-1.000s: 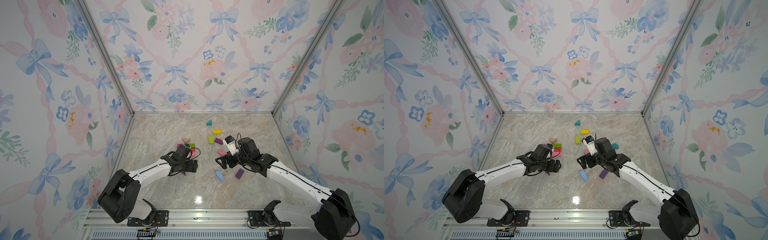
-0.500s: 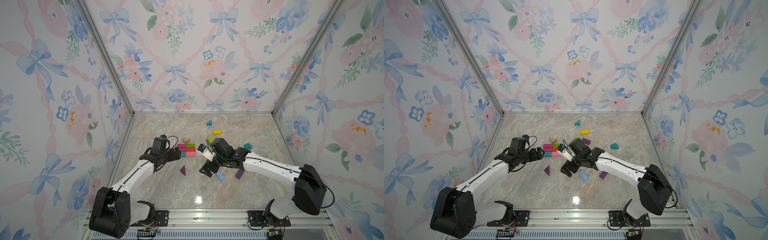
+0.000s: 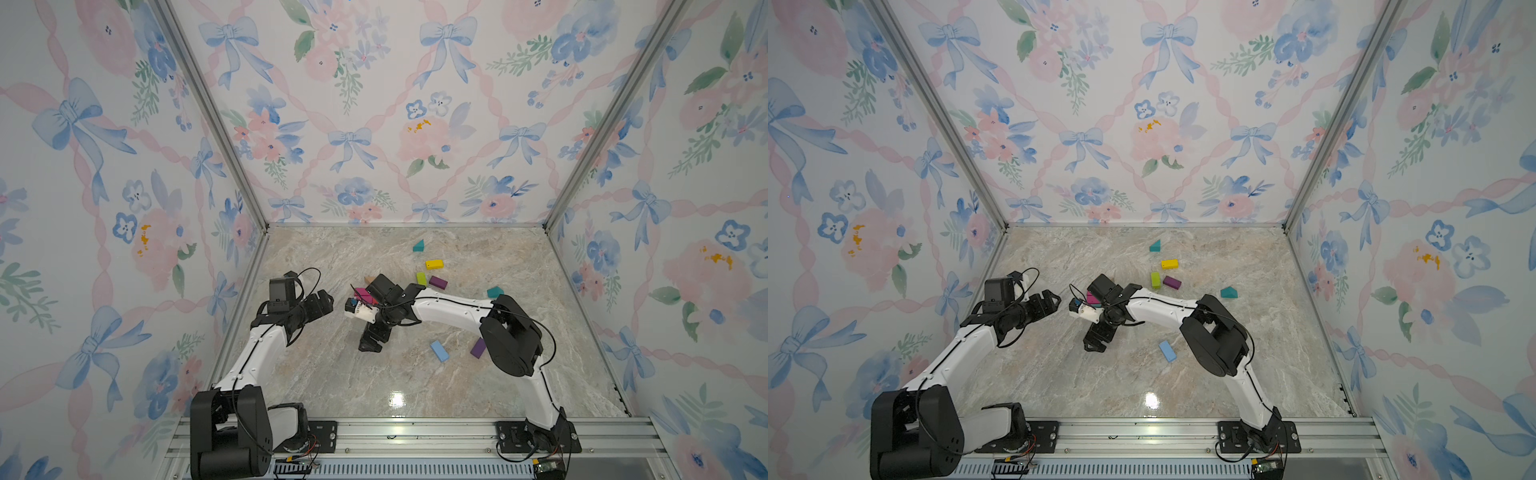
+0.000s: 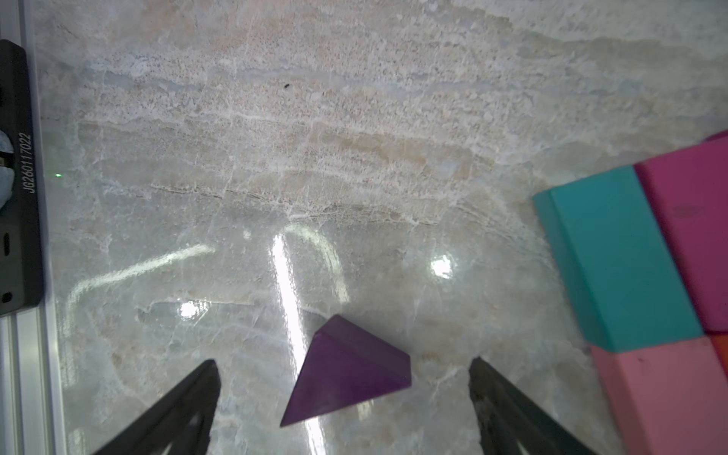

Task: Assemble a piece of candy with building blocks
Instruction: Assemble the building block at the center of the board.

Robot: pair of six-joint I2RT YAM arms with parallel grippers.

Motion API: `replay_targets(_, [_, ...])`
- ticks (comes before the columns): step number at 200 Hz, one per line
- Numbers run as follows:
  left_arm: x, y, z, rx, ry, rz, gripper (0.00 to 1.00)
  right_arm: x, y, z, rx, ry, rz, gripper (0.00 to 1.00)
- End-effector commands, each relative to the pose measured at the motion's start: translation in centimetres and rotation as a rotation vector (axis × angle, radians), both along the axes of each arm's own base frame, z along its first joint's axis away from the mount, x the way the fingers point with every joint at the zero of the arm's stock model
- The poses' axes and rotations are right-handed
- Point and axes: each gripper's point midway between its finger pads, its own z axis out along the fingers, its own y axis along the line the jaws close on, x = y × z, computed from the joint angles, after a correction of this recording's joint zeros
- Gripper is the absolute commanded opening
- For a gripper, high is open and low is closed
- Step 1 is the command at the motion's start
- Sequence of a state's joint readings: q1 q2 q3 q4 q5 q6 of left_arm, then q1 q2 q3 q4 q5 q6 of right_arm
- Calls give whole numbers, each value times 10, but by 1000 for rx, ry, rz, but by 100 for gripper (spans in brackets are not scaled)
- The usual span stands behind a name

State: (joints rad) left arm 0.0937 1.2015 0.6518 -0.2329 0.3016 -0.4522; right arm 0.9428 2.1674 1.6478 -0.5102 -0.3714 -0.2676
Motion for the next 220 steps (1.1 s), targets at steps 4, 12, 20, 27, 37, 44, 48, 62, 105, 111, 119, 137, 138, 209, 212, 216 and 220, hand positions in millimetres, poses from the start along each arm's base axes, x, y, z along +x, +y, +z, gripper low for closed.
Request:
replay_targets(4, [-10, -3, -10, -16, 15, -40, 93, -5, 8, -5, -20, 37, 32, 99])
replay_targets(12, [-10, -1, -11, -17, 14, -34, 93, -6, 10, -8, -27, 47, 34, 99])
replay_targets(20, [-9, 1, -10, -20, 10, -31, 93, -9, 10, -11, -29, 58, 39, 99])
replay_targets(27, [-8, 2, -8, -22, 4, -28, 93, -12, 11, -12, -27, 67, 49, 99])
replay_targets(37, [-7, 4, -6, -22, 0, -22, 93, -18, 12, -14, -29, 80, 63, 99])
replay_targets(44, [-7, 6, -6, -23, 0, -17, 93, -21, 11, -16, -36, 87, 69, 99])
replay_targets(48, [-6, 6, -5, -24, -4, -17, 93, -23, 10, -17, -40, 90, 74, 99])
replay_targets(62, [-6, 6, -6, -27, -1, -16, 93, -29, 4, -22, -63, 106, 80, 99])
replay_targets(105, [-9, 8, -6, -21, -6, -9, 93, -39, -12, -25, -94, 124, 72, 100])
replay_targets(111, [-8, 8, -6, -20, -8, -8, 92, -39, -15, -23, -95, 122, 67, 100])
replay_targets(119, [-8, 8, -5, -22, -9, -8, 92, -41, -16, -22, -97, 118, 65, 99])
replay_targets(137, [-9, 8, -4, -25, -13, -8, 92, -43, -21, -19, -102, 109, 59, 99])
replay_targets(138, [-8, 8, -3, -25, -13, -7, 92, -43, -21, -19, -102, 109, 58, 99])
replay_targets(209, [-9, 8, -2, -28, -20, 2, 93, -30, -25, -17, -142, 32, -47, 93])
replay_targets(212, [-9, 8, -1, -29, -21, 3, 93, -28, -24, -17, -139, 28, -55, 93])
replay_targets(216, [-10, 8, -1, -30, -21, 3, 92, -26, -23, -17, -139, 25, -66, 93])
replay_targets(220, [-9, 8, -1, -30, -22, 3, 93, -25, -22, -18, -140, 23, -77, 93])
